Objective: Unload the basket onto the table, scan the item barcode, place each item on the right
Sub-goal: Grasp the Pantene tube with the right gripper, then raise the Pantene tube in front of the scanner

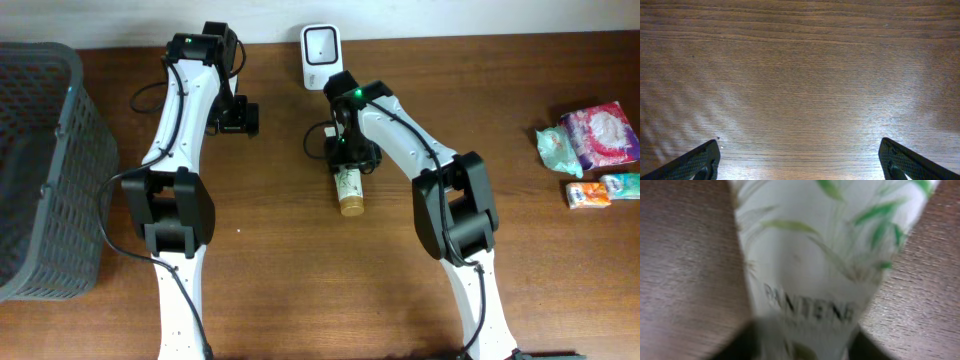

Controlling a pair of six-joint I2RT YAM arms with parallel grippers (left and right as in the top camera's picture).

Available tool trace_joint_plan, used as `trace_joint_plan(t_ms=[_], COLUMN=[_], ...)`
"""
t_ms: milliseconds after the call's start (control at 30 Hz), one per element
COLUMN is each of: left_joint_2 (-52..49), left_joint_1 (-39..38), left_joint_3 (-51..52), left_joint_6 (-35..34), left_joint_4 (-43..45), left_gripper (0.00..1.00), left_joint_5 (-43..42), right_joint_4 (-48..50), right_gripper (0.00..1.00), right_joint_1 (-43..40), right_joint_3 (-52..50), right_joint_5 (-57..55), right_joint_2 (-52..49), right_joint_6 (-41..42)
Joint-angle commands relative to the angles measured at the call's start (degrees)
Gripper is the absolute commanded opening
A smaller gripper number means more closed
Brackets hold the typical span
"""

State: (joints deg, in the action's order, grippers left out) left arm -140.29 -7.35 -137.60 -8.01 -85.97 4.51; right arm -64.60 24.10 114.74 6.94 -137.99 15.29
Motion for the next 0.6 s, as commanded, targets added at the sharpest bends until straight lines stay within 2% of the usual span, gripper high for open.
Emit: trace_joint_plan(t_ms=[0,67,133,167,267,400,567], left_joint_2=[0.57,0.57,0.57,0.57,0.57,0.57,0.57], left_joint_1=[0.39,0.39,0.35,0.35,0.35,0.35,0.35], left_joint_3=[-1.14,-1.14,-1.14,-1.14,-1.14,-1.14,-1.14], left_joint_6=[-0.31,-0.31,-0.31,-0.31,-0.31,-0.31,-0.31], left_joint_4=[-0.02,-0.02,-0.02,-0.02,-0.02,-0.02,-0.02], left_gripper=[0.99,0.99,0.99,0.99,0.99,0.99,0.99], left_joint_5=[-0.2,-0.2,-0.2,-0.2,-0.2,-0.2,-0.2], right_joint_4=[0.31,0.31,6.43,10.34,28.57,45.53,49.0], right_gripper=[0.04,0.04,0.04,0.04,0.04,0.04,0.04], right_joint_1=[-0.44,-1.73,-3.19,-3.56,-4.24,-4.22,-4.37], right_joint_3=[-0.09,7.5,18.05,19.87,20.17,20.15,20.17], right_joint_5=[0.26,-0.68,-1.03,-1.16,-1.53,-1.62,-4.87], right_joint_2=[-1.33,-1.33,-1.33,-1.33,-1.38,-2.56,-5.16], right_joint_6=[0.83,0.81,-1.6,-1.6,-1.6,-1.6,-1.57])
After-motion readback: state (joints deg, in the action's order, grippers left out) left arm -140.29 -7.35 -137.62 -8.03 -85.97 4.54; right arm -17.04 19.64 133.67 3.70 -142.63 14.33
